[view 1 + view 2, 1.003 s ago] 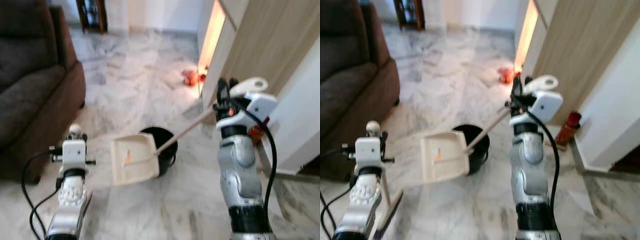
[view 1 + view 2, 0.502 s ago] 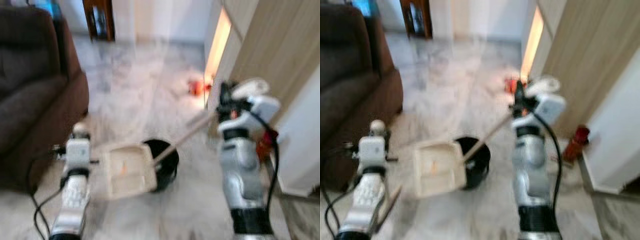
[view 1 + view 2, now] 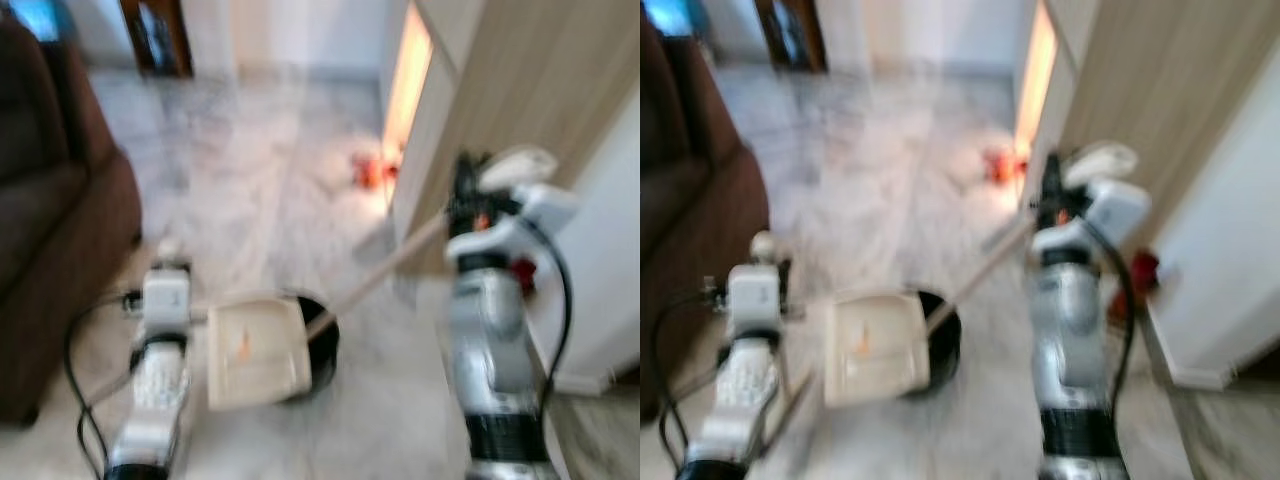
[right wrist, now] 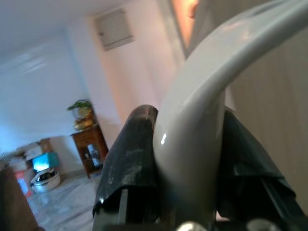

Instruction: Sweep floor

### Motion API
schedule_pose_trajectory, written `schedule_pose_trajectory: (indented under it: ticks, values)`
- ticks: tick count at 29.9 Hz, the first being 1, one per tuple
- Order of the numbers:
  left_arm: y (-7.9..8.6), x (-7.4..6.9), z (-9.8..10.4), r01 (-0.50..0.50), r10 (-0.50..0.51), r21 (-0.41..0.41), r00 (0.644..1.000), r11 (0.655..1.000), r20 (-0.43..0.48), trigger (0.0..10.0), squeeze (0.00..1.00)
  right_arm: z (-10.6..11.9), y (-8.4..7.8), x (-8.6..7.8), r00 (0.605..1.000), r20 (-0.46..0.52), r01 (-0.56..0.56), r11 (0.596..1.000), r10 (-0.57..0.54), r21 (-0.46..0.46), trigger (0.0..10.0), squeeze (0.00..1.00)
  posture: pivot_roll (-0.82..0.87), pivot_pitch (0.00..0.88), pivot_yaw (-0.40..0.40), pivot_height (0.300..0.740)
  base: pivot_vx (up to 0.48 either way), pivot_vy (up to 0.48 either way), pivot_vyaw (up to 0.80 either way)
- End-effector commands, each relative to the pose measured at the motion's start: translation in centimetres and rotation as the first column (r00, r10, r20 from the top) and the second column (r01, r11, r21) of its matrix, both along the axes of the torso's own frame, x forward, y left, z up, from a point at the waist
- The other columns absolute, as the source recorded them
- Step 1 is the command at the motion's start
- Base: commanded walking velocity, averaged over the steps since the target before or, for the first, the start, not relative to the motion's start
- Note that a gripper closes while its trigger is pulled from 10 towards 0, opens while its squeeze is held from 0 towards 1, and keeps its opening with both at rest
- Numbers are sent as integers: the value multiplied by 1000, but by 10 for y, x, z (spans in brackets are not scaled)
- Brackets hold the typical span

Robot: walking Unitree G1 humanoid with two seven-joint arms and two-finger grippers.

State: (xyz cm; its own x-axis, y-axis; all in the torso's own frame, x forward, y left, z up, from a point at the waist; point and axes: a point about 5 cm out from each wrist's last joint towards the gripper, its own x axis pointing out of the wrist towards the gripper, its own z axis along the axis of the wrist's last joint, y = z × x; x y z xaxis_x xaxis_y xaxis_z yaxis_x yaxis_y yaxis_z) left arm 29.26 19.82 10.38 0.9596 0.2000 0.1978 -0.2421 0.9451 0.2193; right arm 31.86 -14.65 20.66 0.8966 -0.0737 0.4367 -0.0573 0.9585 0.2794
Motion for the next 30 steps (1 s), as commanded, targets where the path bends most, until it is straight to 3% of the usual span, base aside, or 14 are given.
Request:
schedule_pose_trajectory:
  ticks: [1, 21, 30]
  values:
    - [4, 1, 11, -5, 4, 30, 999, 1000, 51, 10000, 0, 19, 9, -4, 995, 93, -27, 999, 26, 17, 10000, 0, 91, 0, -49, 740, 360, 0, 0]
    - [3, 1, 13, -15, 14, 18, 998, 1000, 65, 10000, 0, 24, 16, -5, 993, 110, -52, 998, 49, 27, 10000, 0, 94, 0, -60, 740, 356, 0, 0]
    - [2, -1, 11, -17, 16, 17, 998, 1000, 63, 10000, 0, 29, 25, -7, 987, 139, -75, 997, 79, -34, 10000, 0, 98, 0, -64, 740, 0, 0, 0]
